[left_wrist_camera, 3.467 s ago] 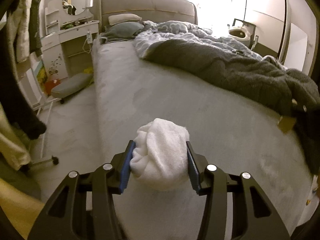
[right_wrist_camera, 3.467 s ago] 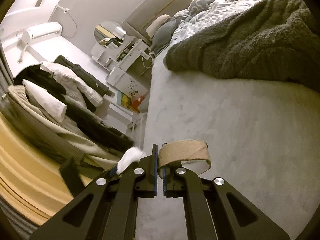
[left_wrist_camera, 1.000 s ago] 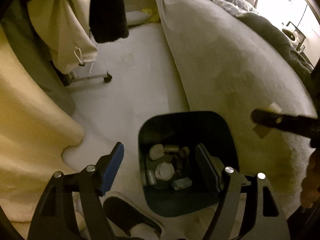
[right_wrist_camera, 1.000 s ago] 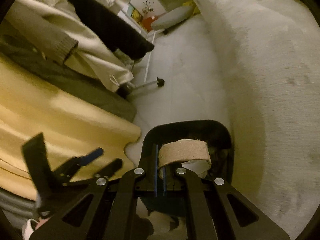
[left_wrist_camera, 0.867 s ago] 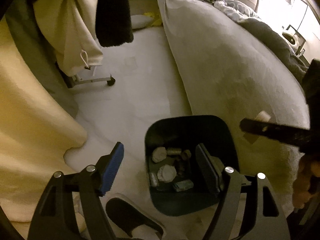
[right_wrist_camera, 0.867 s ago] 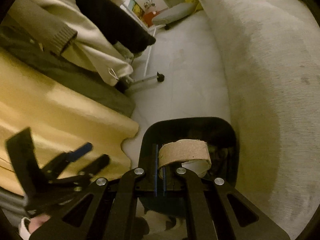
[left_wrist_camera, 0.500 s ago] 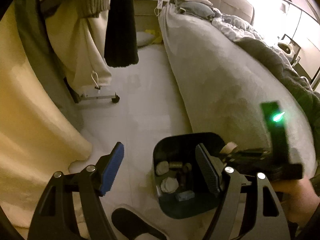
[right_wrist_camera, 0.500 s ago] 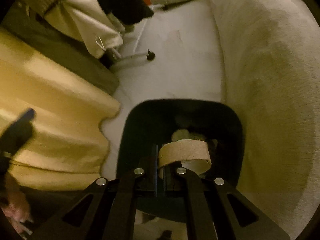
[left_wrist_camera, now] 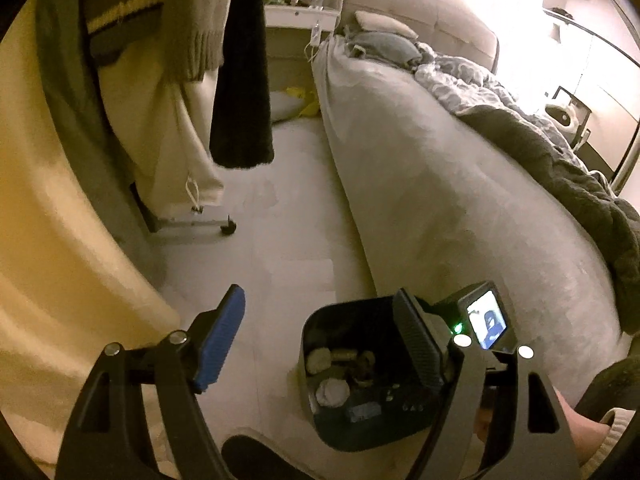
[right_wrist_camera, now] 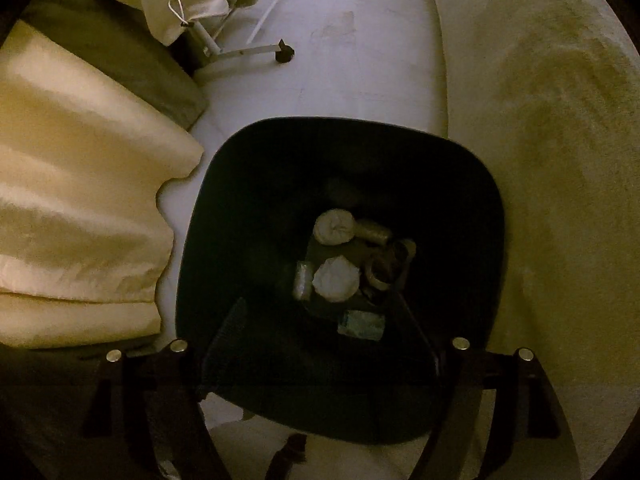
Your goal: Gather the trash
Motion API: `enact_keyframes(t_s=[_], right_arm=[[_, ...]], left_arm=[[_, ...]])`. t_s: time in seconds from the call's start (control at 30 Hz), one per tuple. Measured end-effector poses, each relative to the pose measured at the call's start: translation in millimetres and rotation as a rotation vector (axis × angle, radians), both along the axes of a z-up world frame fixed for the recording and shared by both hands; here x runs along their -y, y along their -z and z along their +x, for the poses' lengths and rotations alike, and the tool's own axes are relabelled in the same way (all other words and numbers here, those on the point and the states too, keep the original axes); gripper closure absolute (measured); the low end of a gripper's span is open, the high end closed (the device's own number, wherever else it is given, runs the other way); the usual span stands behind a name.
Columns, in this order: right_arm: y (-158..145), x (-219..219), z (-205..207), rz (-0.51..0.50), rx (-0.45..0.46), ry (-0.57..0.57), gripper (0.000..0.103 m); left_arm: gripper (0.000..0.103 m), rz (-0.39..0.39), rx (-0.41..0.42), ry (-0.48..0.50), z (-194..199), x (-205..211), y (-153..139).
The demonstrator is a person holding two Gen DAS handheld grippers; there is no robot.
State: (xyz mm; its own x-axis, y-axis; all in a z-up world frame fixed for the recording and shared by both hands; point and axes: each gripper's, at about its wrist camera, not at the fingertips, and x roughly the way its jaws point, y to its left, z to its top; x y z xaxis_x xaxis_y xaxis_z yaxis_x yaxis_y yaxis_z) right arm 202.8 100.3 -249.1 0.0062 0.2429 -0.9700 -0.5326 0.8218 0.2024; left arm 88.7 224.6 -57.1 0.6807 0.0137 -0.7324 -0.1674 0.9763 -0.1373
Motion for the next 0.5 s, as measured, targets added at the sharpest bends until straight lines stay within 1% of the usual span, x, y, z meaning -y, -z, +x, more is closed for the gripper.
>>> enact_keyframes(t_s=[0.17, 0.2, 0.27, 0.37, 0.43, 0.5], right_arm=[[-7.5, 0.1, -3.3, -0.012, 0.026, -0.006, 0.026], [-11.9, 1.1, -4.4, -0.007, 0.038, -0.005, 0.026], [-24.0, 3.3, -6.4, 0.010, 0.065, -0.004, 0.026], [-54.1, 13.0, -11.2, 0.029, 0.164, -0.009, 0.020], [-77.5, 24.7, -15.6, 0.044, 0.241, 0.009, 0.018], [-98.9, 37.6, -21.1, 0.067, 0.307, 0.035, 0.014]], left_arm=[[0.018, 0.018, 0.063, 0.013, -3.9, 6.2, -17.3], [0.017, 0.033, 0.075, 0.004, -4.7, 6.7, -21.9], [0.014, 0.037, 0.091, -0.006, -6.2, 6.2, -27.6], [0.008, 0.008, 0.131, -0.021, -10.6, 6.7, -38.8], [0.008, -0.002, 0.136, -0.033, -12.4, 7.9, -41.6], [0.008, -0.002, 0.139, -0.046, -14.9, 9.5, -43.6]])
